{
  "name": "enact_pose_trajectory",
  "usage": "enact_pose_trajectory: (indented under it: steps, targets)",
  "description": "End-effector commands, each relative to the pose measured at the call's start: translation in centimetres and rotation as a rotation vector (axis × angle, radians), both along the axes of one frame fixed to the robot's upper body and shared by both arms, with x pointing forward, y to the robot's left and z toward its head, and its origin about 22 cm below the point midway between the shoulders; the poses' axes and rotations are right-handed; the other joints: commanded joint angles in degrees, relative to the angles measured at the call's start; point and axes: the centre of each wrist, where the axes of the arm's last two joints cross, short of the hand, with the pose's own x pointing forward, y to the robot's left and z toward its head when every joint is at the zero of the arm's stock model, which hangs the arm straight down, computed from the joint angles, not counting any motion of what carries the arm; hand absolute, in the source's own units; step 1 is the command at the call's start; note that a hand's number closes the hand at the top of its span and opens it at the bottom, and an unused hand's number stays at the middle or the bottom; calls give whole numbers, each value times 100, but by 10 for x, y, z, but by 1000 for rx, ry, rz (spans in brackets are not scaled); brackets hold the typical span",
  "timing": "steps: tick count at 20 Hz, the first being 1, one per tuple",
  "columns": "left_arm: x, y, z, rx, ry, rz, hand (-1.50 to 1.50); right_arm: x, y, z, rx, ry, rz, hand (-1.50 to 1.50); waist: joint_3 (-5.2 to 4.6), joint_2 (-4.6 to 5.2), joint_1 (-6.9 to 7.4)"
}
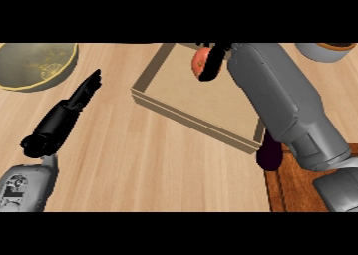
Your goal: Pick the squash from the cutting board and place it in the cardboard box
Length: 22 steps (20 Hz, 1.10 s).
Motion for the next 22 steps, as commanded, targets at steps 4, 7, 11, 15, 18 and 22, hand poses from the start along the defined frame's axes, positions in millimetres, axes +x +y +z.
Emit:
enact_pose_trajectory:
  steps: [4,7,11,15,18,22]
  targets:
    - [-4,1,0,12,-6,2,0,6,-6,-19,121,74,175,-150,3,3,35]
    - [0,2,-2,0,13,6,0,7,-18,-12,336,-27,199,-150,7,12,-17]
    - [-7,5,-2,-5,1,12,0,11,-33,13,870,-106,105,-150,27,-6,10]
    - [-3,-4,-1,-2,-13,9,0,15,-47,1,1151,-77,-69,-150,13,9,-29]
    - [-7,-2,2,6,6,-9,0,18,-84,-8,1217,-104,-154,-150,9,-15,-48]
    - [-8,4,2,11,3,-13,0,20,-120,-20,1241,-177,-201,-150,7,33,61]
